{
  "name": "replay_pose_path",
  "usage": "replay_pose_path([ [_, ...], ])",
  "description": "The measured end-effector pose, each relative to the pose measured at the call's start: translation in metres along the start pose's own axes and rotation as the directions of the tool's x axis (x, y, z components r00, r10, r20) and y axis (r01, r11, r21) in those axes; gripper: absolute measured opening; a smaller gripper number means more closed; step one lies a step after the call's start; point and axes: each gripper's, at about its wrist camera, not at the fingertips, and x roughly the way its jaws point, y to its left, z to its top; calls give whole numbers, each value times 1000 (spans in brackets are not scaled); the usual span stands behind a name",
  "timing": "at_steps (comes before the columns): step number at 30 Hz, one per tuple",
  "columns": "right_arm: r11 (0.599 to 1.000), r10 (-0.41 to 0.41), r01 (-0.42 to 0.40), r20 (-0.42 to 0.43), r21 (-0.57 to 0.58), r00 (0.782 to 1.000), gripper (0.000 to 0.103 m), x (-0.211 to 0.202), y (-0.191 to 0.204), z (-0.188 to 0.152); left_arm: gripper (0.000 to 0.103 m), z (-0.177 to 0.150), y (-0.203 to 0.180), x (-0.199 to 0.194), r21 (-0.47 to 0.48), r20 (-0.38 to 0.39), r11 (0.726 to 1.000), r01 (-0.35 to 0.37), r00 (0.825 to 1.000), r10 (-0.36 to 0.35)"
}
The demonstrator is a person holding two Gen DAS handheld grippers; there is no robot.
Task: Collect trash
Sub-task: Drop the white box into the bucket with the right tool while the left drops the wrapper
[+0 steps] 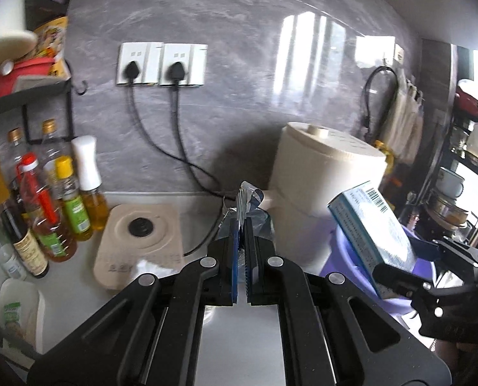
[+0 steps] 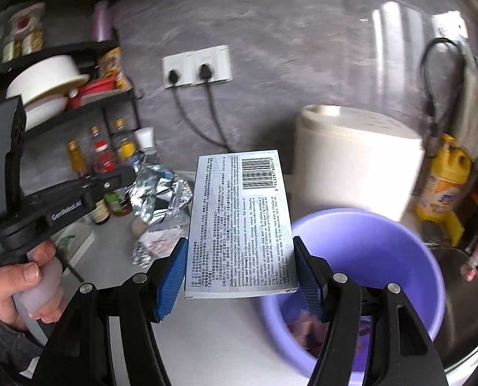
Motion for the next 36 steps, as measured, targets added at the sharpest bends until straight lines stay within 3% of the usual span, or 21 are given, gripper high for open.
replay_pose_path([
  [9,986,-146,143,31,90,989,64,-19,-51,-4,4,7,-39,16,48,-4,996,78,997,-78],
  [11,978,-181,177,20,106,983,68,-19,-61,-8,4,7,-46,18,56,-7,994,94,996,-93],
  [22,966,-219,214,16,144,976,82,-37,-87,-25,4,13,-84,28,99,-10,982,161,987,-161],
  [36,954,-238,224,46,201,970,86,-60,-113,-39,4,17,-133,50,152,-36,955,254,967,-251],
])
